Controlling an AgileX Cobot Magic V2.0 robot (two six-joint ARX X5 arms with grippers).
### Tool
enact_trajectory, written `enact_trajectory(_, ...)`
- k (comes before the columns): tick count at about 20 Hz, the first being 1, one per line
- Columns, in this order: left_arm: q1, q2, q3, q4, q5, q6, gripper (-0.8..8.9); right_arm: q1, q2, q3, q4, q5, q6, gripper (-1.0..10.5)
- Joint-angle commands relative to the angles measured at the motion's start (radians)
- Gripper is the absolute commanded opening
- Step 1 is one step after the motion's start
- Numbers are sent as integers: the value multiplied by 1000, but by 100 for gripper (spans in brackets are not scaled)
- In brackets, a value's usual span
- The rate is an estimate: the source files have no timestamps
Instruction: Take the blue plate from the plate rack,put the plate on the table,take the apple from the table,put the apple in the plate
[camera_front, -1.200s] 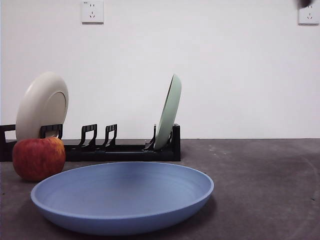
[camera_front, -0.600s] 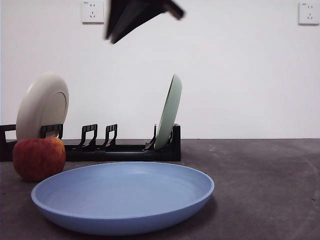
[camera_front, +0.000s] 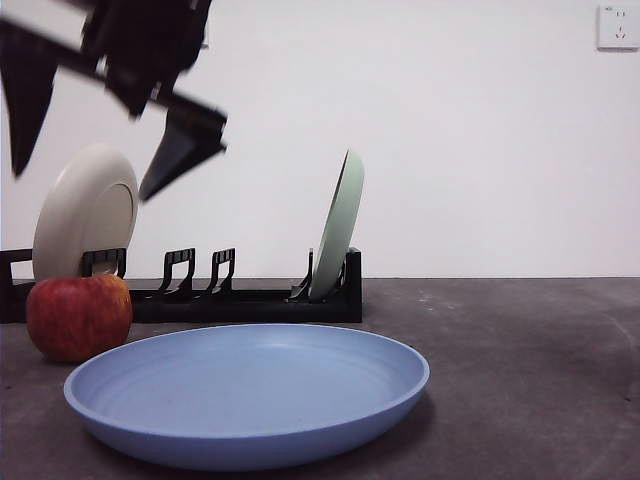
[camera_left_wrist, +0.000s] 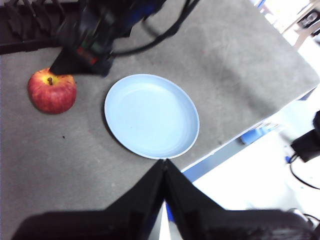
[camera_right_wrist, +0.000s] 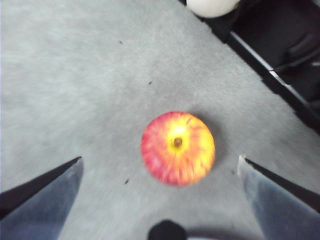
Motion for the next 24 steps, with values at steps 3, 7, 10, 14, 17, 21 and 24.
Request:
enact_trajectory(3, 4, -42, -8, 2, 48, -8, -6, 7, 82, 1, 77, 2, 16, 889)
enact_trajectory(7, 4, -42, -8, 2, 104, -8, -6, 8, 153, 1, 103, -1, 24, 888)
enact_trajectory(10, 4, -42, -8, 2, 117, -5, -6, 14, 188, 1, 98, -7, 26, 884)
enact_trajectory(14, 4, -42, -8, 2, 117, -4, -6, 14, 209, 1, 93, -2, 28, 861)
enact_trajectory(17, 4, -42, -8, 2, 117, -3, -6, 14, 216, 1, 88, 16, 27, 349)
enact_trajectory(21, 4, -42, -8, 2, 117, -3, -6, 14, 222, 1, 77, 19, 28, 138)
enact_trajectory(24, 4, -42, -8, 2, 113, 2, -6, 14, 222, 1, 80, 19, 28, 53)
